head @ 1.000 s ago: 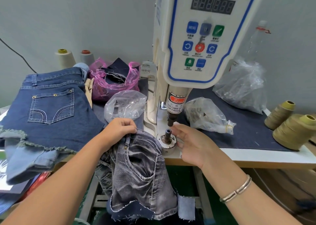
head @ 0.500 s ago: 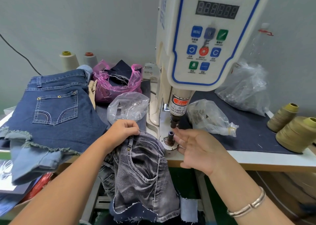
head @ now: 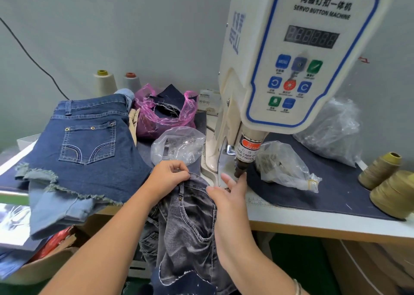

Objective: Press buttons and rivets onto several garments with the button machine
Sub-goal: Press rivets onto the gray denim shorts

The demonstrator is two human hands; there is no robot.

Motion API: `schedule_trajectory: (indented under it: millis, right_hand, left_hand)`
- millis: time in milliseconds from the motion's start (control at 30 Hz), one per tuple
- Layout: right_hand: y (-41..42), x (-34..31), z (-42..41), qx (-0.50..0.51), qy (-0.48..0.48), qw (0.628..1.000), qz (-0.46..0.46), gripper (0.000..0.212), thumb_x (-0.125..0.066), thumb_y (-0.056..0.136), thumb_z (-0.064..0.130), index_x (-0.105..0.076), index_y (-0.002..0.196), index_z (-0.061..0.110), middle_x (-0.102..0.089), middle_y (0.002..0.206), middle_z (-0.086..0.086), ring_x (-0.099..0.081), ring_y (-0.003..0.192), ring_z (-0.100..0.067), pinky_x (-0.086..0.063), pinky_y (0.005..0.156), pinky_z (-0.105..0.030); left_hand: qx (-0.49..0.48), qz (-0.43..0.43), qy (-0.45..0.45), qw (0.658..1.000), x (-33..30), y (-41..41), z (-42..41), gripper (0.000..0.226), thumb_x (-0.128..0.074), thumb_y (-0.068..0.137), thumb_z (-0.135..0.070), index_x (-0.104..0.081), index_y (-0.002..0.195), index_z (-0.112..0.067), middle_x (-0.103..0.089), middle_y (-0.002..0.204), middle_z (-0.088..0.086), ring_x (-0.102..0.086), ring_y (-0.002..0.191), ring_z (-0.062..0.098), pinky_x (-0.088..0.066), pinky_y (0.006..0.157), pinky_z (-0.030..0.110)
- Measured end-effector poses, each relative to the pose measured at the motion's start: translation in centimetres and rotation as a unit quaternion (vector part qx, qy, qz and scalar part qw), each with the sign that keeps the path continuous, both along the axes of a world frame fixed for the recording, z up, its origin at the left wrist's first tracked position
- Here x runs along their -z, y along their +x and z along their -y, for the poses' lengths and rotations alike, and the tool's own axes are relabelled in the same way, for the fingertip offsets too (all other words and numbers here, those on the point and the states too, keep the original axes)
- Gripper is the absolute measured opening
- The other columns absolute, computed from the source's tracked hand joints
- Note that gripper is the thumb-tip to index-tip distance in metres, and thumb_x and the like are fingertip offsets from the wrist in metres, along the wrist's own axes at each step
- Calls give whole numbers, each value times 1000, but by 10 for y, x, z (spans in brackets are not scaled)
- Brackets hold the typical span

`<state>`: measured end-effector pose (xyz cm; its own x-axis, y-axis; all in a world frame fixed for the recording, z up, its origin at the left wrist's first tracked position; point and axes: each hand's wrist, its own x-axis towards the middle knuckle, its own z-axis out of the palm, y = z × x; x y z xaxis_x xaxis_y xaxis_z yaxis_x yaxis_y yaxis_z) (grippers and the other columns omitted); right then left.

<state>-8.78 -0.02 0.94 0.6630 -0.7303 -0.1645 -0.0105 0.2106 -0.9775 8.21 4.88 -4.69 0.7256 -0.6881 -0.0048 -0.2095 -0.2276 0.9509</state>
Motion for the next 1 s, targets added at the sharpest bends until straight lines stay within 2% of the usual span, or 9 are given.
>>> schedule_trajectory:
  millis: [167,333,433,533,600,700,833,933,1000]
  right_hand:
    - [-9,10,-13,53,-8,997,47,74,-53,90,-5,-24,141,40,-48,125,18,-51,106,2,-42,97,-30]
    - [-3,16,-51,-48,-274,959,61,52,-54,81,9,-49,119,45,-47,117,31,-46,116,-2,-35,96,-13]
    - [49,-3,-37,-79,-334,936,76,35,-49,87,6,-59,111,30,-52,112,16,-51,108,-6,-37,94,-14]
    - [112,-14,-9,-67,-317,946,-15,27,-44,94,2,-62,114,9,-55,115,-4,-52,108,-16,-39,95,-21]
    - [147,-5,15,-92,-383,904,-164,30,-41,96,9,-60,119,7,-53,125,-8,-48,118,-22,-35,103,-34]
    - [175,8,32,-163,-506,779,-333,34,-43,94,8,-60,123,10,-58,126,-13,-52,118,-29,-42,96,-34]
    - [196,8,28,-175,-594,709,-339,32,-49,90,4,-61,120,10,-62,120,-13,-59,111,-32,-45,82,-36]
    - [206,10,28,-170,-630,671,-352,30,-51,90,4,-62,117,9,-63,119,-10,-60,111,-29,-43,75,-34]
    - [208,15,30,-168,-635,664,-358,28,-51,91,7,-63,116,10,-63,119,-9,-60,110,-28,-44,76,-33]
  left_hand:
    - [2,0,-3,1000,0,1,1,23,-67,81,-9,-66,62,-22,-64,63,3,-56,61,14,-45,63,24]
    - [15,4,-18,1000,0,3,0,32,-63,81,0,-63,58,-22,-61,58,-2,-52,55,8,-42,57,17]
    - [-2,11,-33,999,1,1,1,37,-52,90,5,-54,73,-28,-54,71,-13,-50,59,-9,-41,56,6]
    - [-23,93,-39,995,-1,1,2,22,-49,92,-9,-50,91,-31,-53,87,-14,-46,77,-10,-42,67,6]
    - [-7,102,-16,995,-2,2,2,9,-51,76,-23,-58,76,-28,-63,78,-7,-51,71,-2,-47,66,21]
    - [-4,101,15,995,-1,8,6,13,-58,79,-18,-61,71,-28,-58,71,-12,-48,65,-5,-41,56,5]
    - [12,190,90,978,6,15,6,21,-47,96,3,-64,109,3,-60,101,10,-48,91,9,-30,71,1]
    - [5,180,100,979,9,17,5,21,-48,97,-2,-63,111,0,-63,110,15,-52,95,14,-33,72,11]
    - [2,168,107,980,8,17,5,17,-48,97,-3,-65,100,-5,-63,96,11,-52,79,9,-35,64,13]
